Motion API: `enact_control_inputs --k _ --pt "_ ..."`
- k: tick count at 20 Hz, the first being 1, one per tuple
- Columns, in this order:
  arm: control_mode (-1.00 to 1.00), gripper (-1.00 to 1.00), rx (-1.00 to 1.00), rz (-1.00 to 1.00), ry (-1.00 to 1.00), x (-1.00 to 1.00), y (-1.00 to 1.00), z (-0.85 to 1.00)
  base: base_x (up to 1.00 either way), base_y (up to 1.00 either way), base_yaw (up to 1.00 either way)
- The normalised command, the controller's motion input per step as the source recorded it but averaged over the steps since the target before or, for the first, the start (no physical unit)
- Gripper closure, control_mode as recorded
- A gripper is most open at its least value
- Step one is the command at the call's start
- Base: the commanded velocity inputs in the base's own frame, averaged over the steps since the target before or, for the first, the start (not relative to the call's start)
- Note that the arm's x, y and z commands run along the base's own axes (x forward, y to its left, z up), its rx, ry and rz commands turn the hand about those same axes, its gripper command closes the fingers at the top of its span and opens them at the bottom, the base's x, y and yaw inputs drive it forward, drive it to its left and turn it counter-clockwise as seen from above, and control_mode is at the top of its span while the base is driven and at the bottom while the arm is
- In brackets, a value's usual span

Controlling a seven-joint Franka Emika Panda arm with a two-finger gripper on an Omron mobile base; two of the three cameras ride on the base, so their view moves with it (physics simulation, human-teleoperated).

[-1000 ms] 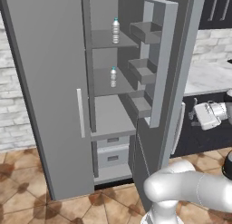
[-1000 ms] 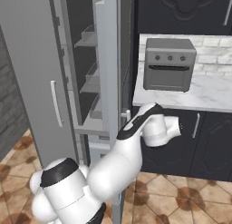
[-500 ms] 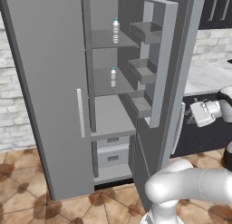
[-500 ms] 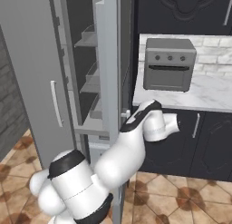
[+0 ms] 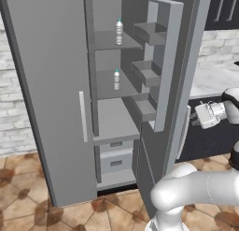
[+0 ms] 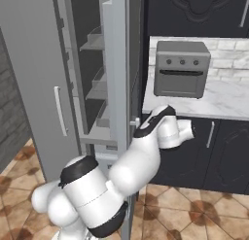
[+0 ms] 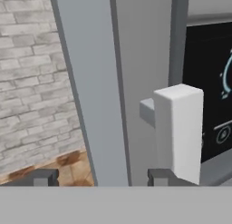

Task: Take the bottled waters from the counter and place them in the freezer to freeze. Close the freezer door after placing the bottles.

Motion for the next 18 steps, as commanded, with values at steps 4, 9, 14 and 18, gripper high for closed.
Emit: enact_control_inputs --k 4,9,14,18 --pt "-1.00 -1.00 0.00 -0.08 0.00 0.00 -0.01 0.00 0.00 0.00 0.00" --pt "-1.00 -1.00 0.00 -0.09 -0.01 0.03 -0.11 0.00 0.00 0.00 0.00" --pt "-1.00 -1.00 0.00 -0.12 -0.02 0.22 -0.21 -0.08 0.00 0.00 0.00" --pt "-1.00 -1.00 0.00 -0.08 -0.09 0.05 -0.29 -0.04 0.00 0.00 0.00"
